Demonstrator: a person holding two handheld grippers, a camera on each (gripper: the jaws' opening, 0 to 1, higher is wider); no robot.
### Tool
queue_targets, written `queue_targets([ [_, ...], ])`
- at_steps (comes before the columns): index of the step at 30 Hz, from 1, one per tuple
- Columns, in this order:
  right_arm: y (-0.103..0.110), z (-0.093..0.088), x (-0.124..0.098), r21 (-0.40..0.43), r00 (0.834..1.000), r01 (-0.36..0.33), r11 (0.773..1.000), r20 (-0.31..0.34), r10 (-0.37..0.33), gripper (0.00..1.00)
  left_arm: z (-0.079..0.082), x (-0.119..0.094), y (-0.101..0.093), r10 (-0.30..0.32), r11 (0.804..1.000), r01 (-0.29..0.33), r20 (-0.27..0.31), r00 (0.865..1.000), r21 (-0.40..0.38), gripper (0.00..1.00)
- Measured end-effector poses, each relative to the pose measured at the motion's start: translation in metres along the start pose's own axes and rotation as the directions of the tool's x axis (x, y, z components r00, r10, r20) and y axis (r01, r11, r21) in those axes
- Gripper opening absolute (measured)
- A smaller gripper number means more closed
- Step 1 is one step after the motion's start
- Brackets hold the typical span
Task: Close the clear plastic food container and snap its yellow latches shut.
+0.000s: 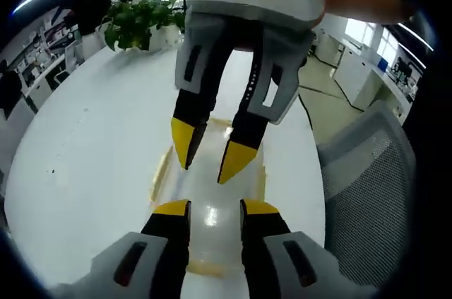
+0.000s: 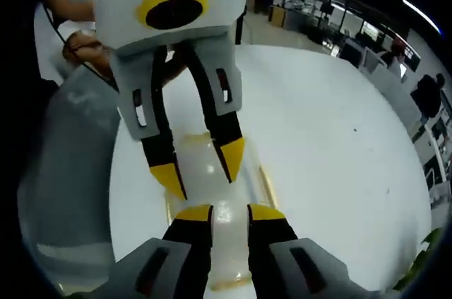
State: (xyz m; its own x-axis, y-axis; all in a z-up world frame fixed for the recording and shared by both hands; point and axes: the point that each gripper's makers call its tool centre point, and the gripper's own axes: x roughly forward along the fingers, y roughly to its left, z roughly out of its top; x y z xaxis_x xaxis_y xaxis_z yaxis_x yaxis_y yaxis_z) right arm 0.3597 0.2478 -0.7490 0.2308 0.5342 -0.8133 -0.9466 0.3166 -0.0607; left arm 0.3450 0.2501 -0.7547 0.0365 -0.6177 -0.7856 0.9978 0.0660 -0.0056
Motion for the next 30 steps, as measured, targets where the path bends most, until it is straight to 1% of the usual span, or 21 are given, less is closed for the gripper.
queue_targets([
  [2,-0.004,-0.001,0.002,-0.005,1.0,0.006,1.0,-0.009,-0.006,0.18,0.0,0.0,0.001,-0.004,1.0,0.004,-0.002,1.0,-0.012,0.26],
  [5,-0.01,-0.001,0.003,0.009,1.0,0.014,1.0,-0.012,-0.014,0.18,0.003,0.001,0.0,-0.011,1.0,0.011,0.01,1.0,-0.025,0.31],
  [10,-0.021,-0.002,0.003,0.034,1.0,0.028,0.999,-0.012,-0.028,0.18,0.004,0.002,-0.005,-0.021,1.0,0.021,0.007,1.0,-0.01,0.32],
  [14,-0.029,-0.005,0.005,0.039,0.999,0.036,0.999,-0.036,-0.035,0.19,0.003,0.004,-0.009,-0.018,1.0,0.019,-0.006,1.0,0.012,0.32],
  [16,-0.034,-0.005,0.005,0.06,0.999,0.032,0.998,-0.038,-0.03,0.2,0.003,0.004,-0.012,-0.018,1.0,0.018,-0.013,1.0,0.022,0.33],
  [18,-0.037,-0.005,0.007,0.099,0.999,0.019,0.995,-0.035,-0.016,0.22,0.002,0.004,-0.015,-0.013,0.999,0.013,-0.021,1.0,0.035,0.34],
  [19,-0.037,-0.004,0.008,0.126,1.0,0.001,0.992,-0.029,0.003,0.24,0.002,0.005,-0.016,-0.006,0.999,0.007,-0.023,1.0,0.039,0.35],
  [21,-0.028,-0.002,0.01,0.194,0.997,-0.079,0.978,-0.01,0.083,0.33,-0.001,0.005,-0.018,0.008,0.999,-0.007,-0.031,0.999,0.045,0.38],
  [22,-0.031,-0.002,0.012,0.226,0.996,-0.086,0.97,-0.005,0.089,0.36,-0.001,0.005,-0.019,0.016,0.999,-0.014,-0.03,0.999,0.052,0.39],
  [23,-0.033,-0.002,0.013,0.241,0.996,-0.09,0.966,-0.004,0.094,0.39,-0.001,0.005,-0.019,0.025,0.998,-0.023,-0.027,0.999,0.054,0.4],
  [24,-0.034,-0.004,0.013,0.268,0.993,-0.103,0.958,-0.019,0.113,0.4,-0.002,0.004,-0.019,0.04,0.998,-0.039,-0.031,0.999,0.052,0.41],
  [26,-0.034,-0.006,0.014,0.264,0.989,-0.135,0.955,-0.028,0.147,0.39,-0.003,0.004,-0.02,0.059,0.997,-0.057,-0.027,0.998,0.058,0.41],
  [29,-0.034,-0.008,0.015,0.252,0.984,-0.15,0.956,-0.054,0.169,0.37,-0.005,0.005,-0.02,0.078,0.995,-0.077,-0.02,0.997,0.06,0.41],
  [30,-0.033,-0.008,0.014,0.245,0.982,-0.161,0.956,-0.056,0.18,0.37,-0.004,0.005,-0.019,0.086,0.994,-0.086,-0.006,0.996,0.067,0.41],
])
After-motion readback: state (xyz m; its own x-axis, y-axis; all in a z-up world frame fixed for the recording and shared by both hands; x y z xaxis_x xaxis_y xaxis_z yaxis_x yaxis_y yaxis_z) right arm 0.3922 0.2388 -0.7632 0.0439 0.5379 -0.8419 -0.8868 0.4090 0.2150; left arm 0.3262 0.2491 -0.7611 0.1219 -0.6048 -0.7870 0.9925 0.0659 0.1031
